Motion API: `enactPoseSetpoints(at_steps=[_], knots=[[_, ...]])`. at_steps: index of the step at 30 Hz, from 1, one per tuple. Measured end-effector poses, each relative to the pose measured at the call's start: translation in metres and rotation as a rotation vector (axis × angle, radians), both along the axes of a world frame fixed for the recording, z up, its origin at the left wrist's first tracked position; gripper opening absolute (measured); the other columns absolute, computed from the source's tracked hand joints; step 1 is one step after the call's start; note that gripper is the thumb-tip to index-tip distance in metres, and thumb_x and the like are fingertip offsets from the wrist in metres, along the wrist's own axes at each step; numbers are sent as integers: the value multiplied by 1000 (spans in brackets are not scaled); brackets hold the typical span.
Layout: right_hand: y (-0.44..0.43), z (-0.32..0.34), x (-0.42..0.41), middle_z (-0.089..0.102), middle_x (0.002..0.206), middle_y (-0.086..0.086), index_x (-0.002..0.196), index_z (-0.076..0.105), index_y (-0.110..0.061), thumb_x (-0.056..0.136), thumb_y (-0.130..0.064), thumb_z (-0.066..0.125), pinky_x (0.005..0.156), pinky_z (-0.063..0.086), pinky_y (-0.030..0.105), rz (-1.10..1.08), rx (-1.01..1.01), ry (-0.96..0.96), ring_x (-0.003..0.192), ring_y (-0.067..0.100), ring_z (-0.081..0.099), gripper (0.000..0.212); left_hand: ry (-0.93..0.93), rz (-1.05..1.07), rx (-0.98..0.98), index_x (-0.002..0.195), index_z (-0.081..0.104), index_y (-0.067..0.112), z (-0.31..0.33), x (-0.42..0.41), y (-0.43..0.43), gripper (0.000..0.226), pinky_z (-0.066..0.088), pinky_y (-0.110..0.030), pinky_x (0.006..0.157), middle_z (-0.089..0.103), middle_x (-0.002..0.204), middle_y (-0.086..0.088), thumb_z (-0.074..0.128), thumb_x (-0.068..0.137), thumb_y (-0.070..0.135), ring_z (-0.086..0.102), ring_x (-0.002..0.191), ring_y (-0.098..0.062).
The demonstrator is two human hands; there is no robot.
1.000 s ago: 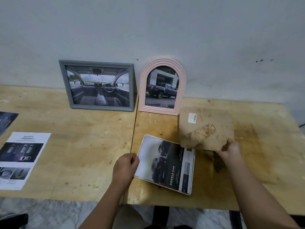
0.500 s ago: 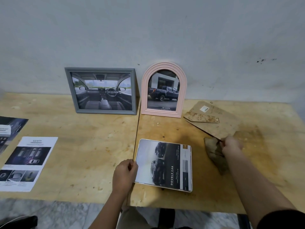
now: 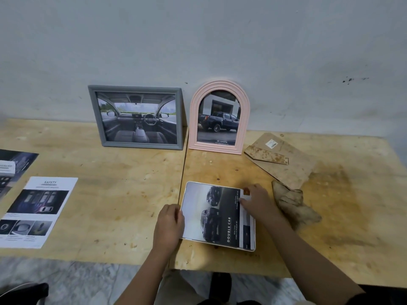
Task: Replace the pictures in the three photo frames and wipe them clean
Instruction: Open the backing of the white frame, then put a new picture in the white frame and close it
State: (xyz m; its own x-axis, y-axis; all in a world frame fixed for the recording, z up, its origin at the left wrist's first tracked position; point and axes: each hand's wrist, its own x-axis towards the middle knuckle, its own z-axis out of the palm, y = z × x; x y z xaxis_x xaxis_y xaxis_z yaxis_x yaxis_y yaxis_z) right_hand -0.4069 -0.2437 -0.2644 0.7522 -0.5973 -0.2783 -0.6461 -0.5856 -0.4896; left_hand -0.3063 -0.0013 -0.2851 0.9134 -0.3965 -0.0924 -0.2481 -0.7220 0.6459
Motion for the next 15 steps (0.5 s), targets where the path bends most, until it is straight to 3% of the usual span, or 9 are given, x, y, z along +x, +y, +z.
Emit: enactPoseSetpoints(at_steps=[3, 5, 6, 8, 11, 13, 15], knots=[[7, -2, -1, 45, 131, 3, 130, 45, -18, 85, -34, 63, 93, 42, 32, 36, -49, 22, 118, 20, 42, 51, -127, -139, 47, 121, 56, 9, 0, 0, -3, 30, 43, -26, 80, 56, 115, -6, 48, 92, 8, 51, 100, -22], [8, -3, -5, 46, 132, 3, 134, 44, -18, 83, -33, 67, 94, 41, 31, 48, -21, -5, 120, 20, 43, 58, -196, -261, 113, 132, 48, 8, -2, -1, -3, 38, 47, -30, 94, 52, 128, -7, 40, 95, 16, 51, 112, -23], [8, -4, -7, 46, 133, 3, 135, 43, -17, 81, -31, 69, 94, 40, 31, 42, 2, -18, 120, 19, 44, 61, -197, -315, 149, 139, 40, 9, -3, -4, -3, 45, 39, -29, 104, 44, 141, -7, 35, 97, 23, 44, 126, -23], [6, -3, -11, 44, 138, 3, 137, 43, -15, 79, -29, 72, 98, 39, 31, 31, 25, -35, 124, 18, 43, 66, -129, -367, 222, 149, 17, 13, -4, -9, -2, 54, 16, -24, 113, 9, 157, -1, 27, 100, 33, 11, 146, -17], [6, -5, -14, 42, 141, 1, 136, 45, -14, 77, -30, 73, 100, 39, 31, 45, -11, -52, 125, 18, 43, 67, -83, -395, 329, 150, 0, 16, -7, -11, -2, 63, 0, -25, 115, -13, 156, 1, 12, 97, 47, -16, 142, -11], [6, -5, -14, 44, 139, 0, 134, 47, -15, 76, -31, 74, 99, 41, 31, 56, -30, -59, 123, 17, 45, 66, -88, -411, 391, 150, -3, 14, -7, -12, -4, 73, -5, -25, 113, -17, 155, -2, -1, 89, 53, -19, 142, -14], [4, -8, -14, 46, 136, 1, 131, 49, -17, 75, -33, 75, 97, 45, 32, 70, -49, -58, 120, 17, 46, 65, -85, -408, 443, 150, -5, 11, -5, -13, -8, 65, -6, -27, 115, -19, 155, -6, 9, 97, 46, -18, 144, -19]])
